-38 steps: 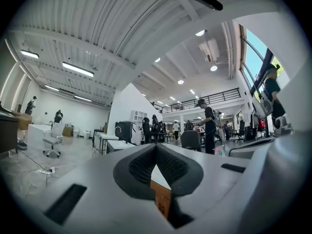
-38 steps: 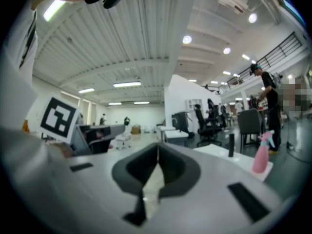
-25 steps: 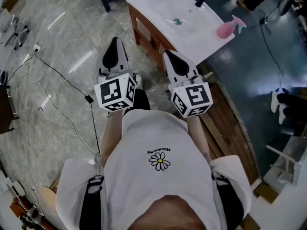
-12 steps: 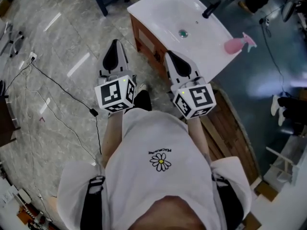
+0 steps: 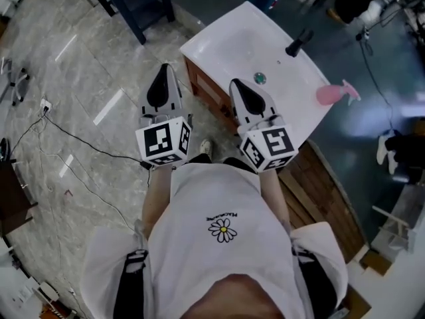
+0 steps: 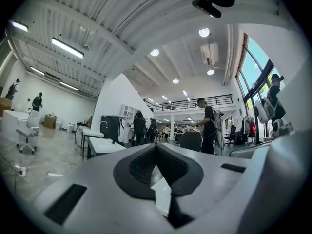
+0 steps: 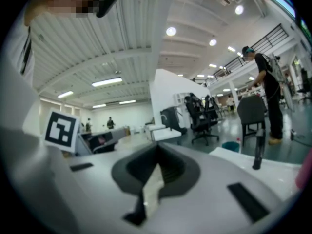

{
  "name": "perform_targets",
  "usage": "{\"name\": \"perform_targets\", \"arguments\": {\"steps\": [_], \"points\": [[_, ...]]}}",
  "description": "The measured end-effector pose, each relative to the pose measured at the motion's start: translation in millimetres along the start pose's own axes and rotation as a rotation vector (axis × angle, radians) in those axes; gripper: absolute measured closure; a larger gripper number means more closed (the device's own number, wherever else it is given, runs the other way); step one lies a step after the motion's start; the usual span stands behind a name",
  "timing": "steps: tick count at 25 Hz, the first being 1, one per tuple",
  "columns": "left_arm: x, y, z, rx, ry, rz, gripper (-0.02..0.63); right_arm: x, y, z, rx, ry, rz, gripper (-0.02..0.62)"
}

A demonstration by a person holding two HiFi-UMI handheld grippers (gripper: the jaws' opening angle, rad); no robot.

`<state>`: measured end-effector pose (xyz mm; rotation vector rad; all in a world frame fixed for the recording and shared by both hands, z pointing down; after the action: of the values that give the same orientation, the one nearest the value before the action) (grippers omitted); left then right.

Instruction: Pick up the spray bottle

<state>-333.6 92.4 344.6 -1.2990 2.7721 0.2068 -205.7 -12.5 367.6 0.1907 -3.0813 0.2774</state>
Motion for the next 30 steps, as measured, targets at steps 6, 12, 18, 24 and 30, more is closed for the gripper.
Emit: {"name": "perform_targets", "arguments": {"steps": [6,12,18,24,30], "points": [[36,5,-10,-0.014,0.013,-0.012,0.586,37,-10,-6,0.004,0.028,0.023,0.566],[57,-11,-6,0.051,-0.014,-0.032,0.586,66,-19,5,0.009,0.01,0.085,0.566],[59,-4,4,0.073,-0.041,0.003,0.586,72,-21,17,-0.003,-0.02,0.101,0.566],[68,-21,7,0.047,-0.051,-0.055,0.586,63,-33,17,-0.011,-0.008,0.058,0.565],[91,-92,10,0.012,-0.067,-0.278,0.586,14,-70,37,-0.09,-0.064,-0.157,0.565]]}}
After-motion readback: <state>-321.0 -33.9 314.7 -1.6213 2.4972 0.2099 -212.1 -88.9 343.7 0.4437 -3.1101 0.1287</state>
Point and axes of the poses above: the fingertips, and each gripper's own axes: x forward along the fingers, y to its left, z out of its top, the point moved 2 cm from there along -x, backward along the fingers, and after that the axes turned 4 degrees about -y, right-handed, at the moved point
